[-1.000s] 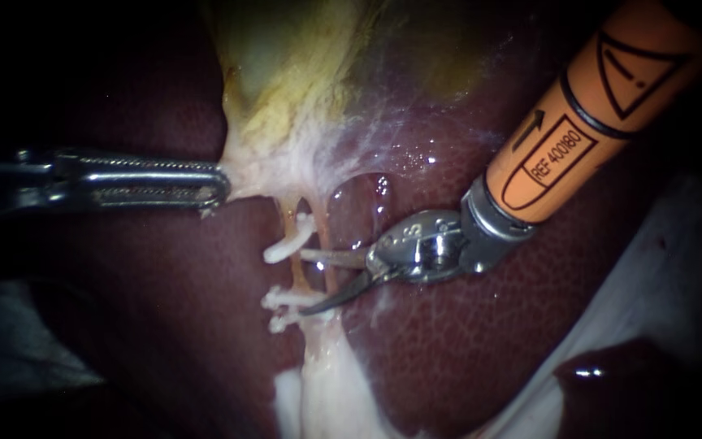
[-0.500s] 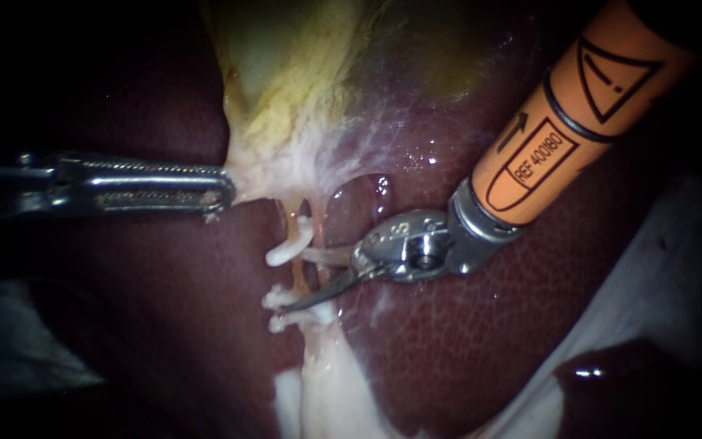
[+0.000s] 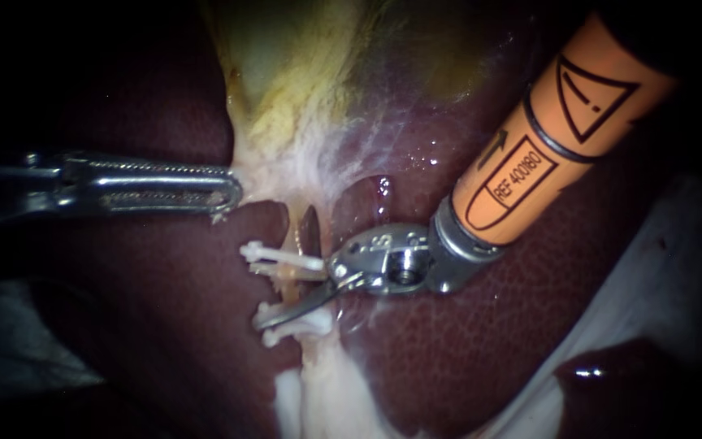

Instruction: Go to the cutting position left tube

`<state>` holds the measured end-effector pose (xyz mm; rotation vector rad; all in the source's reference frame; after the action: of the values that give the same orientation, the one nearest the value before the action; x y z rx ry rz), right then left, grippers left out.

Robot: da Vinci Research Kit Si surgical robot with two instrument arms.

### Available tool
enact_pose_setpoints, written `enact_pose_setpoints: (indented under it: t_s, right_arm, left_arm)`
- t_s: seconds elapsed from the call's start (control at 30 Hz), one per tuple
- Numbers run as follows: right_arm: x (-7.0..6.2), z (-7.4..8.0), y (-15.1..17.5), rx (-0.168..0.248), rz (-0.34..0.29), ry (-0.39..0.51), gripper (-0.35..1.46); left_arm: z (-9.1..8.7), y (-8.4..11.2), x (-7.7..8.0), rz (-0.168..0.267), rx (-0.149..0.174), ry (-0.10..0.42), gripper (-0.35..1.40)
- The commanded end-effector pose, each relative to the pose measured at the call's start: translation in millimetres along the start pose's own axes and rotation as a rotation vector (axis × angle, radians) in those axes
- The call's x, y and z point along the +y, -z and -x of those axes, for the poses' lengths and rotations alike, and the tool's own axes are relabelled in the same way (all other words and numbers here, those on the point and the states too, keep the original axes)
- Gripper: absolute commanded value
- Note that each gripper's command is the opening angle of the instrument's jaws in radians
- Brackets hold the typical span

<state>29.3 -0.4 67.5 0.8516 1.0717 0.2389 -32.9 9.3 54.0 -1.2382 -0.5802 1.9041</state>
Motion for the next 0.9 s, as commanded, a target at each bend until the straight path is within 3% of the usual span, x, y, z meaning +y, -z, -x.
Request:
enact_pose_setpoints:
  t_s: [0.03,0.23,0.37,0.7,0.9]
  right_arm:
    - [0.2,0.0,-0.4,0.000,0.008,0.005,1.38]
    - [0.8,0.8,-2.4,0.011,0.019,0.005,1.38]
    - [1.0,0.7,-2.9,0.039,0.014,0.001,1.40]
    - [0.3,-1.2,-1.8,0.132,-0.013,-0.028,1.42]
    - [-0.7,-2.3,-1.4,0.167,-0.045,-0.052,1.42]
  left_arm:
    - [0.0,-0.1,0.0,-0.001,0.000,0.000,-0.35]
    - [-0.1,-0.3,0.0,-0.002,0.000,0.001,-0.35]
    - [-0.1,-0.3,0.0,-0.002,0.000,0.001,-0.35]
    - [0.0,-0.3,-0.2,-0.001,0.000,0.000,-0.35]
    - [0.0,-0.1,-0.3,0.000,-0.001,0.000,-0.35]
